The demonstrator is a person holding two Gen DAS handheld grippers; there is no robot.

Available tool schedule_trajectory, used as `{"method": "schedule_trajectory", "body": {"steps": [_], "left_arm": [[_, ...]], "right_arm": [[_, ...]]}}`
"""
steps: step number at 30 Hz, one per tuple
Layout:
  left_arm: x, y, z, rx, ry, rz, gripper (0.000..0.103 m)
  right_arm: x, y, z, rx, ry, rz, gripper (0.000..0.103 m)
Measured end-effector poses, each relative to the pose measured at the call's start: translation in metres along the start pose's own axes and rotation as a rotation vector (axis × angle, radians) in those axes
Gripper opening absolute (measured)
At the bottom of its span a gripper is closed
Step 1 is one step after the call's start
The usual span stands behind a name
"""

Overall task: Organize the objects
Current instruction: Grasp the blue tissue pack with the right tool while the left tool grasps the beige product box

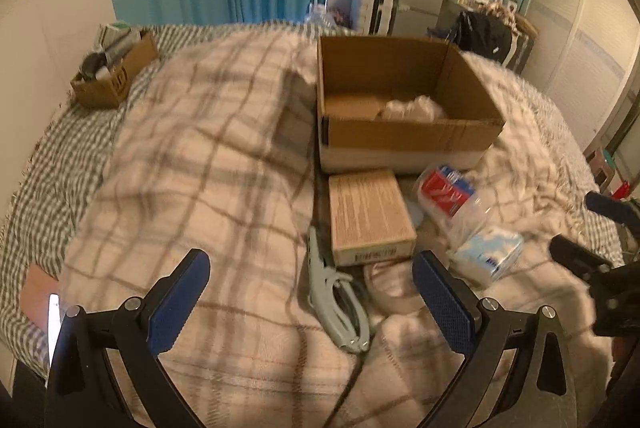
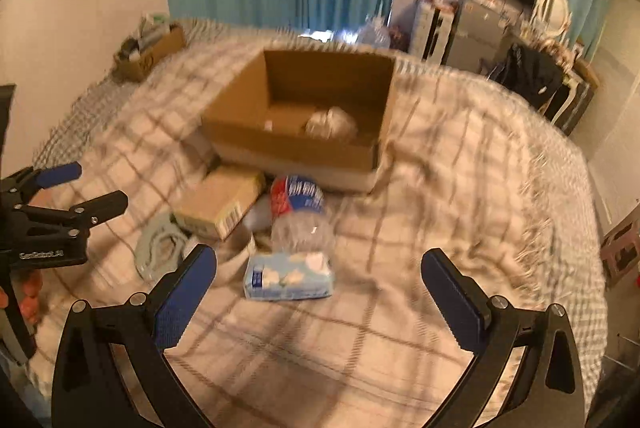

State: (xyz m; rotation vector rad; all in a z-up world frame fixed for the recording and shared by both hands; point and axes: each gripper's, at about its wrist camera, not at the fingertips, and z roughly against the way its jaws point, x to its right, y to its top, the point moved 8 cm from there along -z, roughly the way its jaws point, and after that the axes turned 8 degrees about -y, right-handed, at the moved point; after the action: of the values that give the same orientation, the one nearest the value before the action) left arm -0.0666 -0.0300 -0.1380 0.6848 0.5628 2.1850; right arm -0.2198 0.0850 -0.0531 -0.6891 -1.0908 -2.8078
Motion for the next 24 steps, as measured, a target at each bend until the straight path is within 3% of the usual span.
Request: {"method": "schedule_trajectory", "body": {"steps": [5, 9, 10, 12, 24], "left_arm": [[-0.005, -0.009, -0.014, -0.045, -0.018, 0.03, 0.103], [-0.002, -0.013, -0.023, -0.077, -0.034, 0.027, 0.103], [0.0, -0.014, -0.026, -0.085, -0.038, 0.025, 0.103], [0.005, -0.018, -0.031, -0.106, -0.052, 0.021, 0.103], [0.04, -0.004, -0.068, -0.152, -0.099, 0.001, 0.103]], "right_arm": [[-0.018, -0.018, -0.047, -0.128, 0.015, 0.043, 0.102], [-0.024, -0.024, -0.065, -0.182, 0.038, 0.056, 0.1], [-0.025, -0.027, -0.068, -0.197, 0.045, 0.054, 0.097], [-0.026, -0.031, -0.072, -0.221, 0.057, 0.052, 0.073], [0.016, -0.009, -0.032, -0.086, -0.015, -0.055, 0.073]]}}
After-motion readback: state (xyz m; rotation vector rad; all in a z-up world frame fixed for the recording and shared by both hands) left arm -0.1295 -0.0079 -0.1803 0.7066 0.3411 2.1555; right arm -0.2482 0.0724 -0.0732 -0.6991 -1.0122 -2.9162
